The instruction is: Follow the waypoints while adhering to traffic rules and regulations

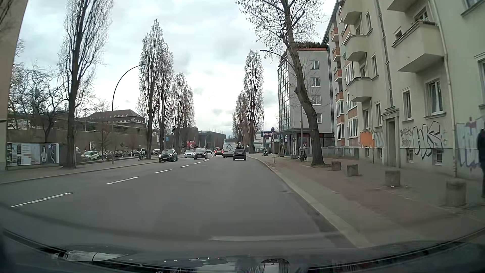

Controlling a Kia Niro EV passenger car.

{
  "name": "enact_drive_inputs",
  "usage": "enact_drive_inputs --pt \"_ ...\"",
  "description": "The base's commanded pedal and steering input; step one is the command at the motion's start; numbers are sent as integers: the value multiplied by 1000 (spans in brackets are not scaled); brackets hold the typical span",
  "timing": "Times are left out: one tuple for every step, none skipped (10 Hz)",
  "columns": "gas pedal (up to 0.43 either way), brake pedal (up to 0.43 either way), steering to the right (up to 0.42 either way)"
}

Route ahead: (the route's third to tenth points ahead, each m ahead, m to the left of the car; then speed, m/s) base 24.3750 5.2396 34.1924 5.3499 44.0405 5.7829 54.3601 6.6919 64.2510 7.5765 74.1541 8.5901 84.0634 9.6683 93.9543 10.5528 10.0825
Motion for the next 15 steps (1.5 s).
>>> enact_drive_inputs --pt "0 12 -6" --pt "0 12 -6" --pt "0 12 -7" --pt "0 12 -8" --pt "0 12 -8" --pt "0 12 -7" --pt "0 12 -7" --pt "8 12 -7" --pt "8 12 -7" --pt "8 12 -5" --pt "39 12 -4" --pt "47 12 -4" --pt "47 12 -5" --pt "47 12 -4" --pt "47 12 -5"
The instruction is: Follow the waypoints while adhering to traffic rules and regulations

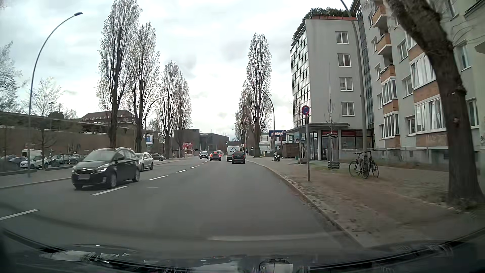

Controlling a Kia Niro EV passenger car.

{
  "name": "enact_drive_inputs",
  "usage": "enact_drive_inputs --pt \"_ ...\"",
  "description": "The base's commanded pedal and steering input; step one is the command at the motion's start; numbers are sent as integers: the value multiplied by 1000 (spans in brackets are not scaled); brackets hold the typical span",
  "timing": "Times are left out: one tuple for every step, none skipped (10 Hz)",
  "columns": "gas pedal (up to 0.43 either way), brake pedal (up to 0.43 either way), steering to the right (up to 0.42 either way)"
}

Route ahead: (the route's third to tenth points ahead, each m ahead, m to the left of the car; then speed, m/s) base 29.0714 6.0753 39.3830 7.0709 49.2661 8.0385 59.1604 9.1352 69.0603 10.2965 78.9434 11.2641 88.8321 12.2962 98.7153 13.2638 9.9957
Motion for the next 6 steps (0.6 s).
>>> enact_drive_inputs --pt "47 12 -5" --pt "28 12 -5" --pt "28 12 -7" --pt "28 12 -8" --pt "28 12 -8" --pt "28 12 -9"
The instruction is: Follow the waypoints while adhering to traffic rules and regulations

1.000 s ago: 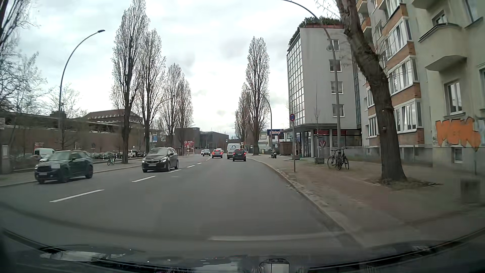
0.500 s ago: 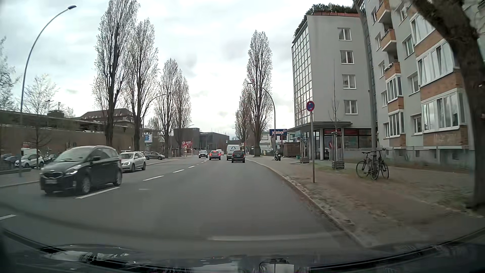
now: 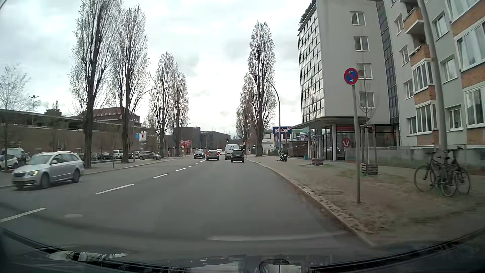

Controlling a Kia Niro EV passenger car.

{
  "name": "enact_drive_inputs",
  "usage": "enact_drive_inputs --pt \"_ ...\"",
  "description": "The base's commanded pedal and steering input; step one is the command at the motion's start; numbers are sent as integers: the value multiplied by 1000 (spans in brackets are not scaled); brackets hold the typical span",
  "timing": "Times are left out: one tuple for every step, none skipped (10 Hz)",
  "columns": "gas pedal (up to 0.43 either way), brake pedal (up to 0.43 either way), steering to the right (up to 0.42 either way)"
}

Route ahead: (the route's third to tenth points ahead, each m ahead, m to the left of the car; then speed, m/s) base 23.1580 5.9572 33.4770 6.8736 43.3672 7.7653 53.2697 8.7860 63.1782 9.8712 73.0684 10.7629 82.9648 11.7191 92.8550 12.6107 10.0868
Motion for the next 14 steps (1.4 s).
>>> enact_drive_inputs --pt "28 12 -10" --pt "28 12 -10" --pt "28 12 -11" --pt "28 12 -11" --pt "28 12 -11" --pt "28 12 -11" --pt "28 12 -10" --pt "28 12 -10" --pt "28 12 -10" --pt "28 12 -10" --pt "28 12 -10" --pt "28 12 -10" --pt "28 12 -10" --pt "39 12 -10"
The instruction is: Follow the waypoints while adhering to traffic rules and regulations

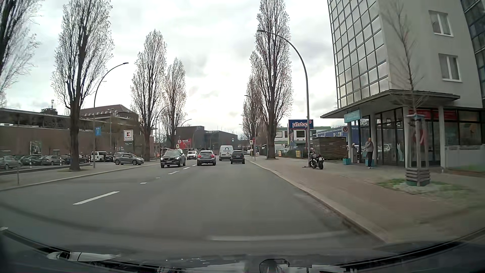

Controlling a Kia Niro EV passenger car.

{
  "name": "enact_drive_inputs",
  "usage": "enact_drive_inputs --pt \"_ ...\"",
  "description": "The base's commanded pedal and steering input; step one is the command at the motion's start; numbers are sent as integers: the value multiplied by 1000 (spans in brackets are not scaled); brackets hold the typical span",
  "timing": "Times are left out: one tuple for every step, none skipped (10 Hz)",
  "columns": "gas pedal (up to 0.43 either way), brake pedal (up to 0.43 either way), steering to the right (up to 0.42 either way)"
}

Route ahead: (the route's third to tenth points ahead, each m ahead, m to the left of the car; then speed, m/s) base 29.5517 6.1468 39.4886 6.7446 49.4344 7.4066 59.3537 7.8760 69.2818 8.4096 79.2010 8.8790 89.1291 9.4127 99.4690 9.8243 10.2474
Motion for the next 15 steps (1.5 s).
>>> enact_drive_inputs --pt "59 12 -10" --pt "87 12 -10" --pt "87 12 -10" --pt "98 12 -10" --pt "98 12 -10" --pt "98 12 -9" --pt "98 12 -9" --pt "98 12 -8" --pt "98 12 -8" --pt "98 12 -8" --pt "87 12 -8" --pt "87 12 -10" --pt "87 12 -11" --pt "87 12 -12" --pt "87 12 -13"
